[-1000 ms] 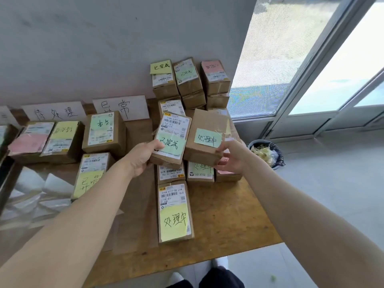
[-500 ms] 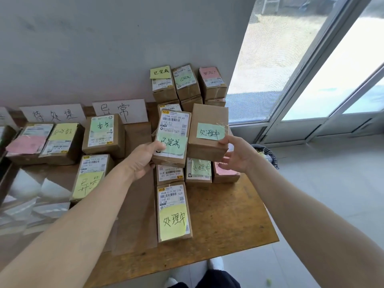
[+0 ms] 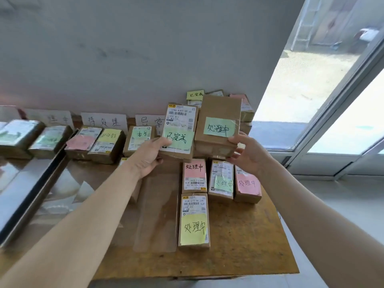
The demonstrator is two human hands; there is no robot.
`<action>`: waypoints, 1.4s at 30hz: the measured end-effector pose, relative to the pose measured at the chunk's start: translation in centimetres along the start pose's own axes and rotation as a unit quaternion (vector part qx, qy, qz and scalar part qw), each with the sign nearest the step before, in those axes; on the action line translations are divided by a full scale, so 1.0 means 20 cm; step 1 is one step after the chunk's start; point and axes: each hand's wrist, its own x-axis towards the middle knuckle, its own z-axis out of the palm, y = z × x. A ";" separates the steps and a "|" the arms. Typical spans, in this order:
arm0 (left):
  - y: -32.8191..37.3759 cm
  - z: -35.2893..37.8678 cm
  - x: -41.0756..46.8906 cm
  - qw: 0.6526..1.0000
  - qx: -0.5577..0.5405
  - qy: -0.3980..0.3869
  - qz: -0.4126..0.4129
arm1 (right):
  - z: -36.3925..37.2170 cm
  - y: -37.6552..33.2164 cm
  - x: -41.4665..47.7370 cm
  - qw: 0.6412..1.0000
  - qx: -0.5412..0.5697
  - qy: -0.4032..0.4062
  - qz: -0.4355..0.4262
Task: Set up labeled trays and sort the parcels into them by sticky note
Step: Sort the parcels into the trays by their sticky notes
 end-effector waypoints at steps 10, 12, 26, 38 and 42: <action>0.07 -0.30 -0.24 0.994 -0.011 0.101 0.046 | 0.32 0.04 0.16 0.991 0.012 -0.124 0.044; 0.08 -0.34 -0.28 0.992 -0.015 0.108 0.057 | 0.37 0.05 0.17 0.989 -0.008 -0.139 0.050; 0.04 -0.76 -0.43 0.983 -0.058 0.167 0.054 | 0.80 0.20 0.20 0.987 -0.025 -0.155 0.042; 0.07 -1.40 -0.51 0.991 -0.044 0.127 -0.004 | 1.33 0.56 0.19 0.995 0.028 -0.086 0.034; 0.07 -1.51 -0.50 0.993 -0.027 0.115 -0.006 | 1.40 0.60 0.18 0.996 0.011 -0.080 0.031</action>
